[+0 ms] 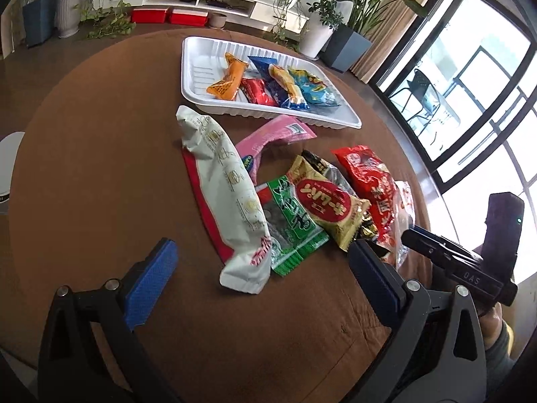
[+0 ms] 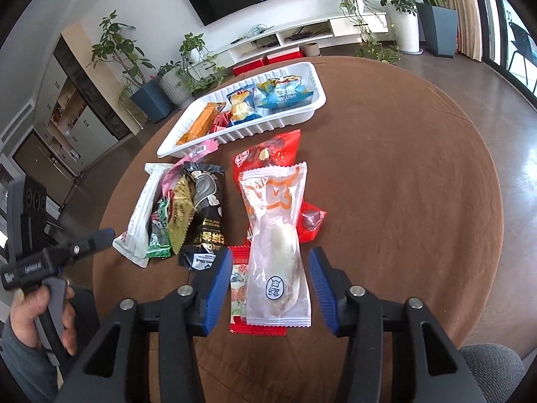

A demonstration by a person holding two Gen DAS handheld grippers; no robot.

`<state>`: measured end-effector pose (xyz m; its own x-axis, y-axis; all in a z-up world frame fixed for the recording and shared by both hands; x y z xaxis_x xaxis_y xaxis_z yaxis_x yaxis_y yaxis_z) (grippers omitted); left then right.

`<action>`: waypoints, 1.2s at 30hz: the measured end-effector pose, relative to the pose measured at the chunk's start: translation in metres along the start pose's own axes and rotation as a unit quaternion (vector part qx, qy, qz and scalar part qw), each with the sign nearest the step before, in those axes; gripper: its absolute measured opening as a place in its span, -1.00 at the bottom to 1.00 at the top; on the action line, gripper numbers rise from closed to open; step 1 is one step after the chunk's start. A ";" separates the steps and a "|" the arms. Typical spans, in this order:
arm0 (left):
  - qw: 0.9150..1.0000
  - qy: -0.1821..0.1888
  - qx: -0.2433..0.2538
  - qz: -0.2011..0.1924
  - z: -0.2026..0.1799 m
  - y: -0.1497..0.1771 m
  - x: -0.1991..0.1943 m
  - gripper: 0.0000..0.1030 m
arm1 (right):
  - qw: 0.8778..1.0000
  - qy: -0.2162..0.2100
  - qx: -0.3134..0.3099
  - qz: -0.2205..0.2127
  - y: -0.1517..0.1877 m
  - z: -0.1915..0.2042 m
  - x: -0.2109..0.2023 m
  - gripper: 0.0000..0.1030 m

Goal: Organize snacks
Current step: 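Withdraw both tools from the tray back toward the remaining snacks, then grasp the long white packet with the left tool while the right tool grasps the white-orange packet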

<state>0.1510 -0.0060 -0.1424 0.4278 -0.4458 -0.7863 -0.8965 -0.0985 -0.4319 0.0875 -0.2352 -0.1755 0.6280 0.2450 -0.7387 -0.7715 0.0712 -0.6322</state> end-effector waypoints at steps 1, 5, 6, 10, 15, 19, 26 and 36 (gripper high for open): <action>1.000 -0.006 0.001 0.003 0.000 -0.004 0.004 0.99 | 1.000 0.001 -0.001 0.002 0.000 0.000 0.001 -0.03; 0.999 -0.042 0.012 0.005 0.003 -0.024 0.016 0.99 | 1.000 0.004 -0.005 0.006 0.001 -0.001 0.003 -0.07; 0.999 -0.050 0.015 0.009 0.005 -0.028 0.020 0.99 | 1.000 0.004 -0.006 0.007 0.001 -0.001 0.003 -0.11; 0.997 -0.067 0.019 0.016 0.012 -0.039 0.031 0.96 | 1.000 0.001 -0.008 0.010 0.002 0.000 0.004 -0.17; 0.996 -0.073 0.019 0.037 0.027 -0.044 0.043 0.62 | 1.000 -0.002 -0.007 0.011 0.003 0.000 0.004 -0.18; 0.996 -0.067 0.018 0.047 0.033 -0.044 0.052 0.16 | 1.000 -0.001 -0.008 0.013 0.003 0.000 0.004 -0.18; 0.994 -0.088 0.048 0.049 0.031 -0.046 0.058 0.01 | 1.000 0.003 -0.017 0.017 0.004 0.003 0.004 -0.19; 0.990 -0.083 0.085 0.071 0.026 -0.044 0.061 -0.36 | 1.000 0.009 -0.022 0.018 0.004 0.005 0.000 -0.23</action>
<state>0.2195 -0.0060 -0.1828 0.3243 -0.2916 -0.8999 -0.9227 0.1123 -0.3689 0.0845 -0.2304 -0.1771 0.6016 0.2300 -0.7650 -0.7889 0.0204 -0.6142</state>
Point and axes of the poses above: each gripper's, at about its wrist camera, not at the fingertips, and x roughly the way its jaws point, z to its left, y to its underside, the point moved 9 cm from there along x, roughly the way its jaws point, and after that the axes turned 10 degrees about -x, right-handed, at the moved point
